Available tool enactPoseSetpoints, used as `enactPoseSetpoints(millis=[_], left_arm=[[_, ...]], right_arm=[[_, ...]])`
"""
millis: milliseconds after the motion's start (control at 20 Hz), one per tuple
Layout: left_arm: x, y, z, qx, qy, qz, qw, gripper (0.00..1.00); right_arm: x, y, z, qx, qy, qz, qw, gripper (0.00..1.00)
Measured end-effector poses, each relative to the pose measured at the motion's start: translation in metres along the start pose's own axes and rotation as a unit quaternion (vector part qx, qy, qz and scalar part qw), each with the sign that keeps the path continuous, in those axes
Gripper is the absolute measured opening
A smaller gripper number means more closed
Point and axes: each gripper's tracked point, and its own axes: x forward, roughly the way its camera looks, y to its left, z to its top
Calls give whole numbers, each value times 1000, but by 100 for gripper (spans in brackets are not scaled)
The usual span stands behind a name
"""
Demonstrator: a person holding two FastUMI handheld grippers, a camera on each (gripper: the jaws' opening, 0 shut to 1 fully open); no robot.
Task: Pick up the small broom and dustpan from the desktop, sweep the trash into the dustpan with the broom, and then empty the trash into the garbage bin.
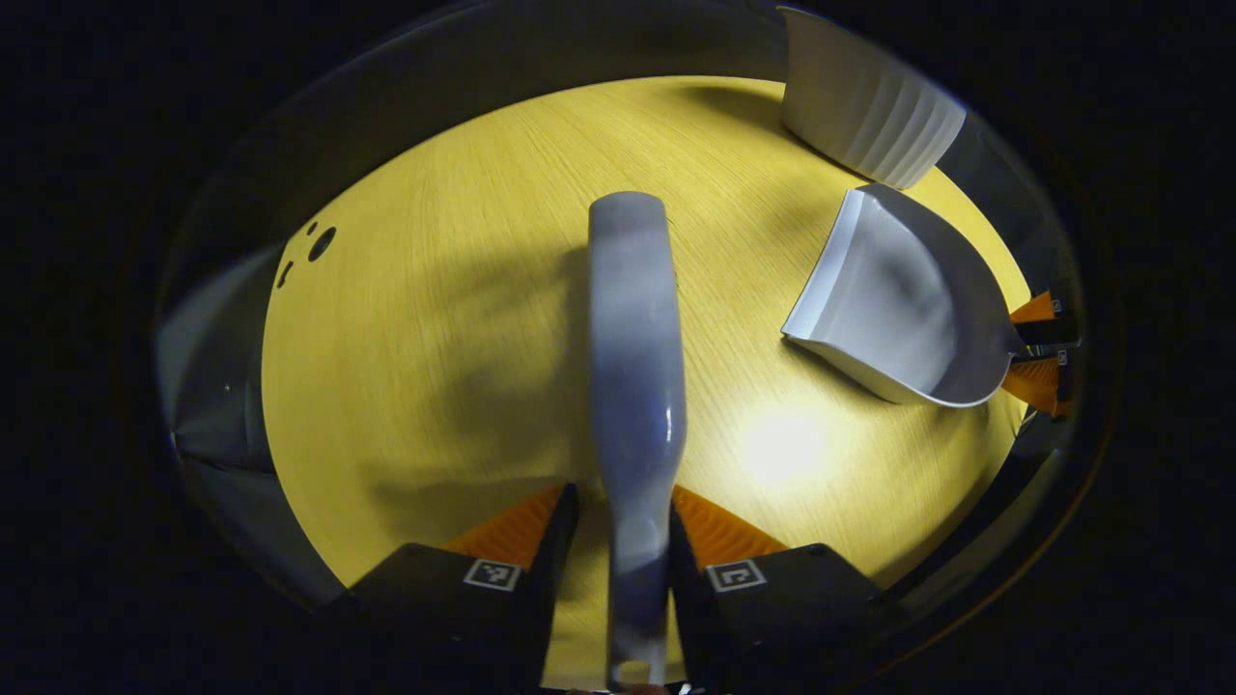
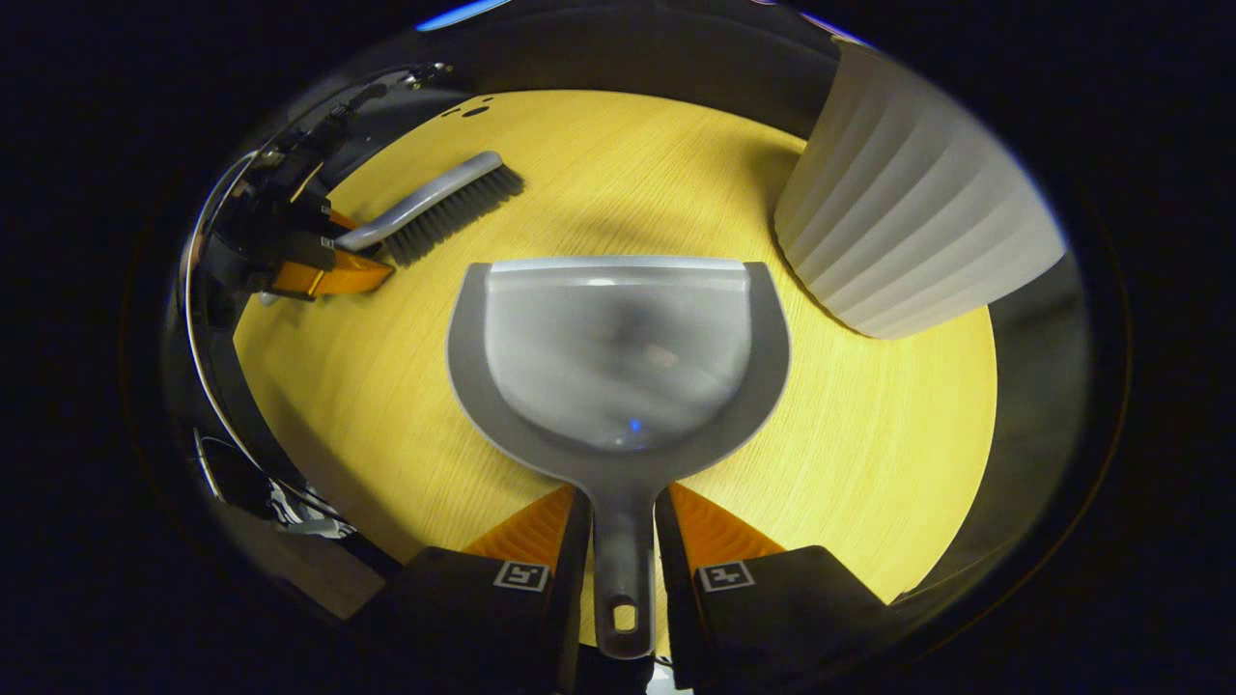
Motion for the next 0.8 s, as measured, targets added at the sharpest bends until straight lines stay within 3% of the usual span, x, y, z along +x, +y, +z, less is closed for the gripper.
enactPoseSetpoints(millis=[100, 150, 200, 250, 350, 400, 450, 650, 800], left_arm=[[-3, 1, -1, -4, 3, 11, 1000, 70], [-6, 0, -1, -6, 3, 12, 1000, 75], [-7, -1, -2, -7, 0, 12, 1000, 82], [-9, -1, -1, -5, -3, 13, 1000, 83], [-19, 1, 2, 6, -16, 24, 1000, 83], [-27, 3, 5, 11, -26, 32, 999, 84], [-34, 3, 8, 15, -36, 37, 999, 86], [-72, -4, 22, 0, -85, 37, 996, 87], [-107, -15, 39, -32, -141, 22, 989, 87]], right_arm=[[-1, 2, -1, 14, -4, 9, 1000, 47], [-5, 3, 0, 20, -6, 14, 1000, 41], [-10, 2, -1, 24, -6, 17, 1000, 50], [-12, 1, -1, 27, -7, 18, 999, 71], [-22, 1, -1, 32, -13, 20, 999, 74], [-28, 1, 0, 32, -17, 22, 999, 67], [-36, 1, 1, 34, -23, 25, 999, 76], [-68, 5, 23, 49, -74, 29, 996, 94], [-99, 0, 47, 51, -133, 17, 990, 97]])
